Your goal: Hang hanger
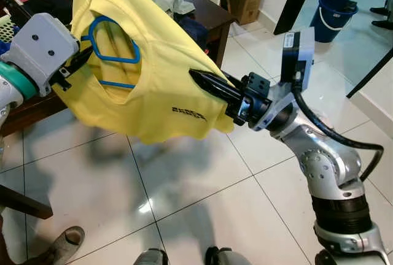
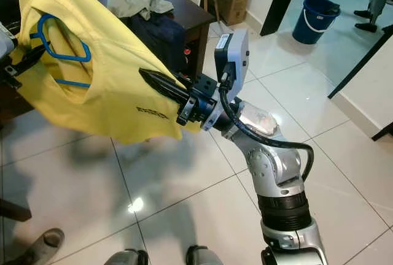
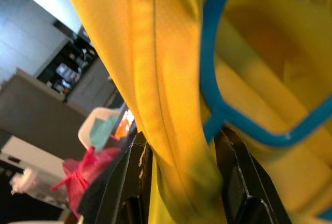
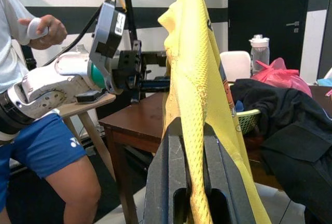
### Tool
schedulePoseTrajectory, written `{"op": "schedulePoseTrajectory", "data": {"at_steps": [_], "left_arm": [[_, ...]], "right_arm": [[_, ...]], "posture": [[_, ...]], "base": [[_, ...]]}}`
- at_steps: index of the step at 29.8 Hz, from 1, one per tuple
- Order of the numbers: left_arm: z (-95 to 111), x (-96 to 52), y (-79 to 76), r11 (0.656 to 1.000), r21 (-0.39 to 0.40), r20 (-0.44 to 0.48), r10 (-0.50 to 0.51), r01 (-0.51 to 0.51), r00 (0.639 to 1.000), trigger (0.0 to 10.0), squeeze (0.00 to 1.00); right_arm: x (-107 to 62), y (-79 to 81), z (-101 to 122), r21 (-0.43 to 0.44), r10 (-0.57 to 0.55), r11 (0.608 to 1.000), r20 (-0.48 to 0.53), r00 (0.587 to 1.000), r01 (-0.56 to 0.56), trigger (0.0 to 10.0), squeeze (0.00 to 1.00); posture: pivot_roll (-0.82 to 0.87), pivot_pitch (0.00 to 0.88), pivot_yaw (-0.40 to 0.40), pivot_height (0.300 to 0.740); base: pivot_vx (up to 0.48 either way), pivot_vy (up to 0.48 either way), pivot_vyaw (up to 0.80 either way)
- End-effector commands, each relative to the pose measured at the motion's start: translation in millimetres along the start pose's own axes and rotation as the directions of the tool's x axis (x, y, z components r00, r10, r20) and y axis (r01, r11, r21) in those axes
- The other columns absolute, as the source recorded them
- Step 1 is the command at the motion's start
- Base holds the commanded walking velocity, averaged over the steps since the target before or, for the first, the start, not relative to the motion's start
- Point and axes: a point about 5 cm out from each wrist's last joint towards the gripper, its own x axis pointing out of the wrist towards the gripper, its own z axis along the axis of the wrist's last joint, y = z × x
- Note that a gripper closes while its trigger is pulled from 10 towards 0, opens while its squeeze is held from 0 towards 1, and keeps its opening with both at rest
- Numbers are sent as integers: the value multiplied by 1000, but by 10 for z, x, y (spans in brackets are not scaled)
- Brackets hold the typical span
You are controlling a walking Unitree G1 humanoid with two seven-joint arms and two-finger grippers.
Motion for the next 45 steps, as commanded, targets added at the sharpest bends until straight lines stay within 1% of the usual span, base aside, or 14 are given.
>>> {"op": "schedulePoseTrajectory", "data": {"at_steps": [1, 2, 6, 11, 20, 31, 33, 34, 36, 37, 40, 41, 44, 45], "left_arm": [[28, 13, -11, 999, 23, 20, -23, 23, 1000, 9333, 0], [64, 10, -35, 999, 22, 37, -49, 48, 998, 10000, 0], [136, -7, -103, 995, 20, 65, -103, 102, 993, 10000, 0], [159, -13, -104, 992, 78, 70, -104, 99, 992, 10000, 0], [195, -45, -213, 985, 51, 85, -171, 167, 982, 10000, 0], [61, -50, -302, 984, 7, 32, -180, 180, 983, 10000, 0], [-35, -45, -344, 984, -19, -9, -176, 176, 984, 10000, 0], [-115, -27, -354, 989, 2, -47, -151, 151, 988, 10000, 0], [-115, -27, -354, 989, 2, -47, -151, 151, 988, 10000, 0], [-163, -10, -341, 992, 34, -69, -116, 118, 991, 10000, 0], [-163, -10, -341, 992, 34, -69, -116, 118, 991, 10000, 0], [-151, 23, -232, 997, 75, -53, -28, 32, 998, 10000, 0], [-93, 40, -128, 995, 98, -13, 5, -4, 1000, 10000, 0], [-43, 48, -67, 988, 153, 19, 32, -34, 999, 10000, 0]], "right_arm": [[40, 46, 52, -32, 27, 999, 11, 1000, -27, 10000, 0], [39, 34, 22, -38, 15, 999, -1, 1000, -15, 10000, 0], [47, 0, -41, -50, -19, 999, -23, 1000, 18, 10000, 0], [62, -15, -45, -49, -23, 999, -25, 999, 21, 10000, 0], [92, -79, -76, -65, -67, 996, -25, 997, 65, 10000, 0], [109, -87, -11, -38, -77, 996, 26, 997, 78, 10000, 0], [113, -75, 27, -12, -68, 998, 55, 996, 68, 10000, 0], [100, -27, 77, 44, -26, 999, 96, 995, 22, 10000, 0], [100, -27, 77, 44, -26, 999, 96, 995, 22, 10000, 0], [82, 23, 118, 92, 18, 995, 132, 991, -31, 10000, 0], [82, 23, 118, 92, 18, 995, 132, 991, -31, 10000, 0], [21, 80, 127, 132, 75, 987, 135, 988, -93, 10000, 0], [-44, 97, 61, 142, 83, 985, 93, 992, -96, 10000, 0], [-85, 74, -14, 129, 53, 990, 49, 997, -59, 10000, 0]], "posture": [[109, 96, 45, 740], [112, 97, 44, 740], [114, 99, 44, 740], [117, 100, 39, 740], [122, 101, 39, 740], [117, 96, 40, 740], [115, 96, 39, 740], [112, 93, 40, 740], [112, 93, 40, 740], [111, 91, 39, 740], [111, 91, 39, 740], [106, 87, 40, 740], [105, 81, 39, 740], [100, 78, 38, 740]], "base": [[0, 0, 0], [0, 0, 0], [0, 0, 0], [0, 0, 0], [0, 0, 0], [0, 0, 0], [0, 0, 0], [0, 0, 0], [0, 0, 0], [0, 0, 0], [0, 0, 0], [0, 0, 0], [0, 0, 0], [0, 0, 0]]}}
